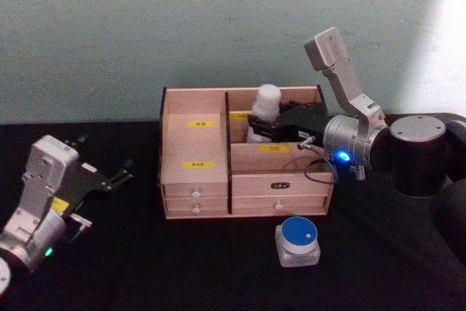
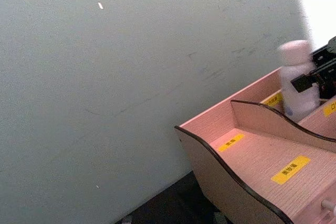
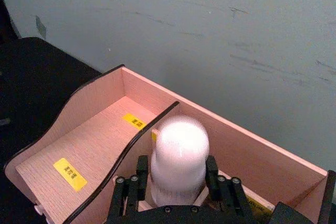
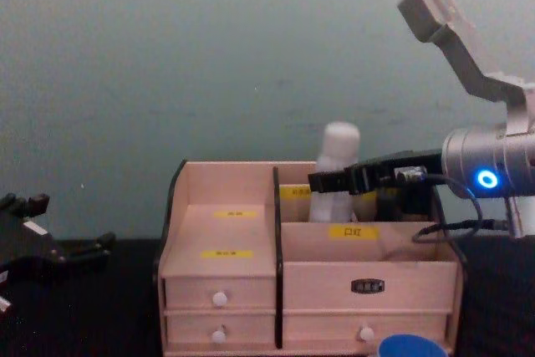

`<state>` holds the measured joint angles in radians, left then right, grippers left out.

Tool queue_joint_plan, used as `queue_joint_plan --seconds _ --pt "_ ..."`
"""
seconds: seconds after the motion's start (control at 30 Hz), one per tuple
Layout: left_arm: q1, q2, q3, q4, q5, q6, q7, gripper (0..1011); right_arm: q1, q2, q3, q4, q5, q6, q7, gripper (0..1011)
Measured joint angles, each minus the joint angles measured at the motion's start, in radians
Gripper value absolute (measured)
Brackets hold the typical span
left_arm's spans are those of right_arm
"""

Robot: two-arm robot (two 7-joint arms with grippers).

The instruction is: Pick up the facial cleanser and watermelon frost from the table and place them into the tiered storage box.

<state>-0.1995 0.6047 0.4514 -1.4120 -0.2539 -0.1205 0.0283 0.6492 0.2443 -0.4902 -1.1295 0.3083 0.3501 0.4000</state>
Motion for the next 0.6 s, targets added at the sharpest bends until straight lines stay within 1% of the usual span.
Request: queue_joint_plan --seconds 0.03,0.1,0.13,0.2,0.23,0.27,0.37,0.47,0.6 --pt "0.0 0.0 0.0 0.0 0.0 0.0 0.0 1001 0.0 0.0 0.0 0.0 0.0 0.0 0.0 674" --pt "0.0 0.0 0.0 0.0 0.0 0.0 0.0 1001 0.0 0.0 0.0 0.0 0.0 0.0 0.0 717" --pt "0.0 0.0 0.0 0.0 0.0 0.0 0.0 1001 0.0 0.0 0.0 0.0 0.0 0.0 0.0 772" --pt "0.0 0.0 0.0 0.0 0.0 0.0 0.0 1001 0.0 0.0 0.0 0.0 0.001 0.0 0.0 811" --pt "0.0 0.0 0.0 0.0 0.0 0.0 0.0 1001 0.0 0.0 0.0 0.0 0.001 0.0 0.0 865" --pt "0.0 0.0 0.0 0.0 0.0 0.0 0.0 1001 0.0 0.0 0.0 0.0 0.001 0.0 0.0 865" --pt "0.0 0.0 0.0 0.0 0.0 0.0 0.0 1001 0.0 0.0 -0.001 0.0 0.001 0.0 0.0 960" --pt "0.0 0.0 0.0 0.0 0.0 0.0 0.0 1001 0.0 0.0 -0.001 0.0 0.001 0.0 0.0 1002" --pt "0.0 0.0 0.0 0.0 0.0 0.0 0.0 1001 0.0 0.0 -0.001 0.0 0.002 0.001 0.0 1002"
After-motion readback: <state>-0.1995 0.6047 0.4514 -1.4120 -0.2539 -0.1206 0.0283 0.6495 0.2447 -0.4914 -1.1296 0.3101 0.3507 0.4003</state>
